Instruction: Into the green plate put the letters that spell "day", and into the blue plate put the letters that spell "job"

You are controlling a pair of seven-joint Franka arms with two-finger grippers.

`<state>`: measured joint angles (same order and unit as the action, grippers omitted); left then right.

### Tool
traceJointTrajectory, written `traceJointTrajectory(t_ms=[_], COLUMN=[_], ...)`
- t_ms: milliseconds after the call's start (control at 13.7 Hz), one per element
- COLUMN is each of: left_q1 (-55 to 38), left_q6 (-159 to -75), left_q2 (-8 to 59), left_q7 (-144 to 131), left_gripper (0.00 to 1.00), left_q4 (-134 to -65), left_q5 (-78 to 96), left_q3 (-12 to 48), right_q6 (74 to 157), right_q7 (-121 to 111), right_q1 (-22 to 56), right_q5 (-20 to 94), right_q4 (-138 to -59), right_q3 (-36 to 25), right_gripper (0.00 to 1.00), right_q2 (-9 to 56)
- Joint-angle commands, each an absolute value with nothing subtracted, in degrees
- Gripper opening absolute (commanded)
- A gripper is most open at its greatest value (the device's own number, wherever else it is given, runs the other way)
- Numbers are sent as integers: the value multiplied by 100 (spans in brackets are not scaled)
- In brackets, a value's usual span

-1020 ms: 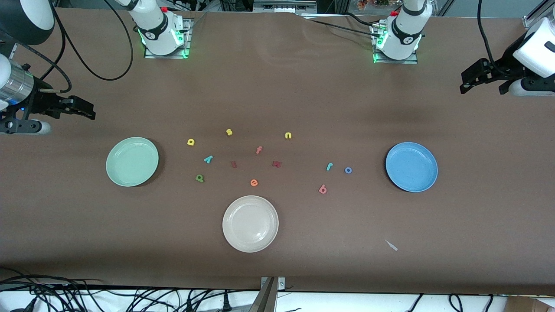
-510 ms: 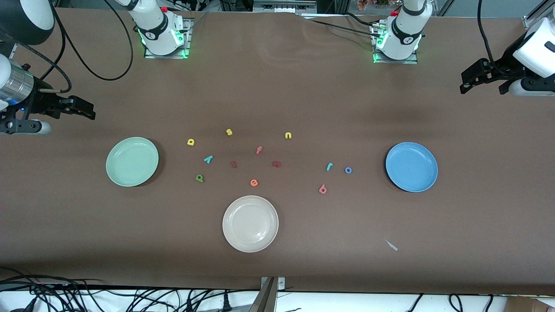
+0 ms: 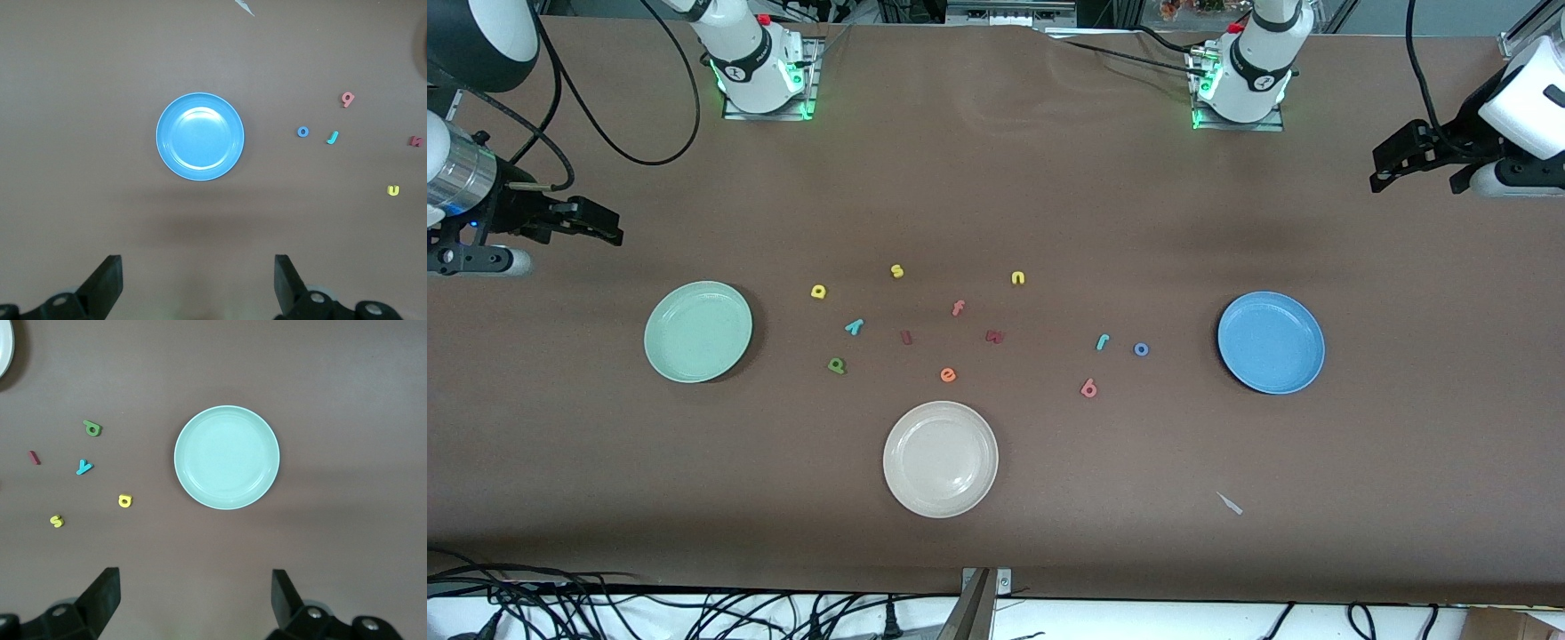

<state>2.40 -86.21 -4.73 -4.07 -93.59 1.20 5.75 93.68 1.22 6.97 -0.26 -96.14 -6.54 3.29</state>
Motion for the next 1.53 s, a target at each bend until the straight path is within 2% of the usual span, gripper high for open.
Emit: traceJointTrajectory(t_ms=[0,1457], left_q1=[237,237], left_q6=[-8473,-8473], left_q2=[-413,-413], left_q7=[-466,-466], left_gripper=[100,100], left_q4=[-9185,-9185], left_q5=[9,9], left_q3=[615,615], right_q6=[9351,9308], right_q7=[18,18], right_q1=[668,694], right_q5=[62,62], right_q4=[-9615,-9642], right_q3=[-650,-615], right_gripper=[100,100], right_q2=[308,299])
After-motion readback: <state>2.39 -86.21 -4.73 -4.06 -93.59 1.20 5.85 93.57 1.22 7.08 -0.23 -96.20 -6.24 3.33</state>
